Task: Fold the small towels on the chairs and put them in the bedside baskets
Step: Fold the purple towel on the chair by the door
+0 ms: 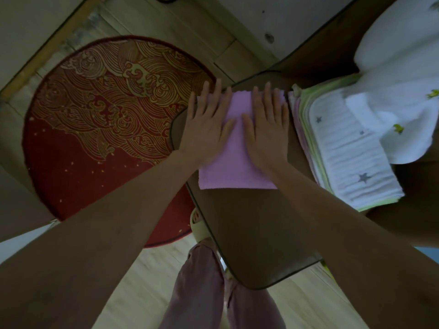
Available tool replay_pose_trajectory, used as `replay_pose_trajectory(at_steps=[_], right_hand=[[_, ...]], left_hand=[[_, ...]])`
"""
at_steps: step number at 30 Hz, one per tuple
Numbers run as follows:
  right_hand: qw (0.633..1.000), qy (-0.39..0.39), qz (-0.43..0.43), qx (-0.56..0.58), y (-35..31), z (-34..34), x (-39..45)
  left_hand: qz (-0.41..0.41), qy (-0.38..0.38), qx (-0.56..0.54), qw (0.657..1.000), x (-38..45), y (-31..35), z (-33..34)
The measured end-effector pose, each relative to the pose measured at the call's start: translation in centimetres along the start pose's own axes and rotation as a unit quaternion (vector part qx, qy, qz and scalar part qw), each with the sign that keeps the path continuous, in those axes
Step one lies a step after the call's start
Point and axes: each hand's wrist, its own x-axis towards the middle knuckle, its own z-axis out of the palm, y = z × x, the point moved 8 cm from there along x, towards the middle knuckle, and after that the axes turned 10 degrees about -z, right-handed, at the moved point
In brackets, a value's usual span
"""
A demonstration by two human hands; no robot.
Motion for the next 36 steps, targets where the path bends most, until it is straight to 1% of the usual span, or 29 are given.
replay_pose_trajectory(at_steps=[2,4,6,8,11,12,14,17,21,23,26,28,30,32,34,36], right_hand=[[1.0,-0.01,0.006,-0.013,0.8,0.9,-0.1],[1.0,-0.007,0.004,-0.009,1.3,1.2,-0.5],[1.0,-0.001,0.021,0.005,1.3,1.1,-0.9],[0.999,0.007,0.034,0.003,1.0,0.6,-2.1],[1.0,0.009,-0.004,-0.012,-0.4,0.0,-5.3],[1.0,0.002,-0.023,-0.019,-0.9,0.0,-6.7],[0.998,-0.037,-0.054,-0.024,-1.6,0.4,-9.1],[0.992,-0.089,-0.077,-0.037,-1.2,0.6,-9.6],[0.977,-0.132,-0.132,-0.098,0.6,-0.2,-5.5],[0.964,-0.164,-0.17,-0.123,1.7,-0.5,-3.6],[0.941,-0.221,-0.208,-0.149,3.1,-1.3,-2.7],[0.936,-0.244,-0.207,-0.148,3.4,-1.9,-2.9],[0.933,-0.267,-0.191,-0.15,3.2,-2.7,-3.3],[0.934,-0.266,-0.186,-0.149,2.4,-4.1,-3.4],[0.927,-0.305,-0.155,-0.155,1.3,-5.6,-3.1],[0.929,-0.327,-0.11,-0.134,-0.2,-8.7,-2.5]], left_hand=[[0.013,-0.024,-0.01,1.0,0.4,-0.2,1.1],[0.043,-0.044,-0.011,0.998,0.7,-0.1,1.4],[0.074,-0.06,-0.004,0.995,1.2,0.2,0.9],[0.101,-0.047,0.018,0.994,1.3,0.8,0.1],[0.125,-0.012,0.022,0.992,-0.6,1.3,-0.7],[0.141,-0.011,0.022,0.99,-1.8,1.4,-0.5],[0.163,-0.038,0.033,0.985,-4.5,1.4,0.1],[0.147,-0.079,0.037,0.985,-6.1,0.9,0.3],[0.088,-0.092,0.024,0.992,-4.5,1.1,-0.1],[0.066,-0.096,0.023,0.993,-3.6,1.3,0.2],[0.074,-0.114,0.026,0.99,-3.8,1.9,0.9],[0.096,-0.14,0.032,0.985,-4.4,2.5,0.9],[0.108,-0.193,0.047,0.974,-4.7,2.8,0.5],[0.102,-0.252,0.06,0.96,-4.3,2.9,-0.6],[0.094,-0.298,0.07,0.947,-3.6,3.3,-2.5],[0.083,-0.301,0.058,0.948,-2.5,4.5,-5.6]])
